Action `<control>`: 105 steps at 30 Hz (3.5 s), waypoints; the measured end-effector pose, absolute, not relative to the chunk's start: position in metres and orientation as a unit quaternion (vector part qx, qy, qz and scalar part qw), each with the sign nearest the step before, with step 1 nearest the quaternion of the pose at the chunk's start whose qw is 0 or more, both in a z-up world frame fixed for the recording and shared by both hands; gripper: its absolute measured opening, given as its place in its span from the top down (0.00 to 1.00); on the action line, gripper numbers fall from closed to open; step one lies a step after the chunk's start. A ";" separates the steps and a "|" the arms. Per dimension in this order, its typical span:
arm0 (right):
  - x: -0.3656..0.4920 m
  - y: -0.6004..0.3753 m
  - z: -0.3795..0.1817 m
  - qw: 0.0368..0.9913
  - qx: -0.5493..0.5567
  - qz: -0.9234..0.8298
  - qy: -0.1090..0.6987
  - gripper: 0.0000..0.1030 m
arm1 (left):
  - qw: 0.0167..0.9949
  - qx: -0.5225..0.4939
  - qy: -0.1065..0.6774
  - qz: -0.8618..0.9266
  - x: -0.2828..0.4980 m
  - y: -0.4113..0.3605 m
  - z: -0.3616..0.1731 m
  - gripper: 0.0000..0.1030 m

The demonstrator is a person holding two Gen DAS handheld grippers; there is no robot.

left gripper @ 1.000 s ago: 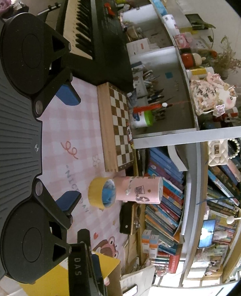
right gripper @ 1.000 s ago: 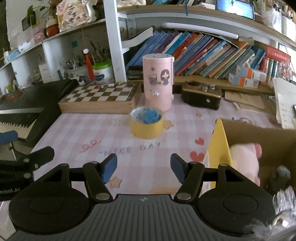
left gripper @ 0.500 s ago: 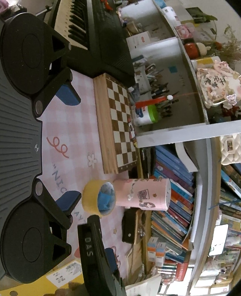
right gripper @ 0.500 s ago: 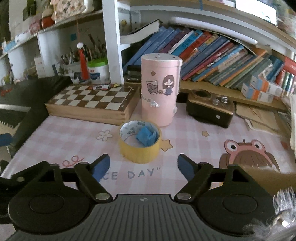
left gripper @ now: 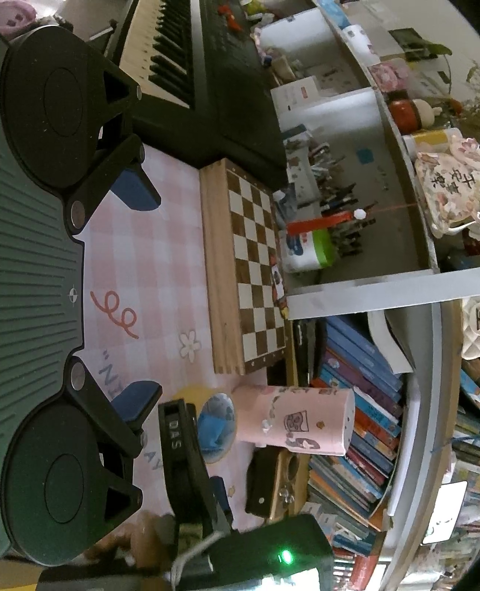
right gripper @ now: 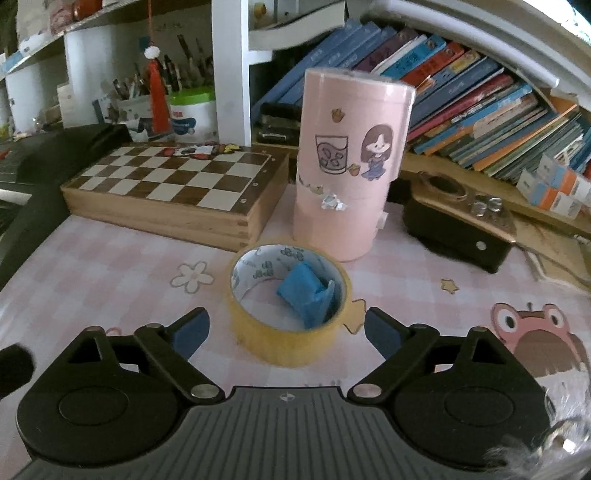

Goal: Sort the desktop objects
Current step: 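Move both tools toward the yellow tape roll beside the pink cylinder, then grasp the yellow tape roll rim with the right gripper while the left tool approaches the blue item, then grasp the blue item with the left gripper while the right gripper lifts the tape roll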

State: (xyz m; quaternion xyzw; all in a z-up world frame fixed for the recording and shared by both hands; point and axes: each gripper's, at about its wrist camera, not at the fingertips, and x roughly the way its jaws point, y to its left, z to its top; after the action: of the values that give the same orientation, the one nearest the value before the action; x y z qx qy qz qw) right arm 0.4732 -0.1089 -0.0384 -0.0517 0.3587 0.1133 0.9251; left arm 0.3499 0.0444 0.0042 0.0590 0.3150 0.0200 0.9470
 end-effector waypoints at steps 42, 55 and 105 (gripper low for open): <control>0.432 -0.184 0.036 0.946 0.038 0.089 0.310 0.29 | 0.931 0.080 0.330 -0.135 0.393 -0.019 -0.053 0.11; 0.429 -0.130 -0.007 0.926 -0.076 0.048 0.365 0.02 | 0.937 0.057 0.334 -0.087 0.340 0.022 -0.041 0.10; 0.384 -0.190 0.055 0.961 0.015 0.079 0.266 0.11 | 0.910 0.062 0.346 -0.220 0.372 -0.084 -0.070 0.71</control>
State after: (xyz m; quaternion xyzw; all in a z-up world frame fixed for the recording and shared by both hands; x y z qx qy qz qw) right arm 0.3843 -0.1901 0.0551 0.0153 0.2655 0.0787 0.9608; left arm 0.3717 -0.0836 -0.0703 0.0618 0.3458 -0.2203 0.9100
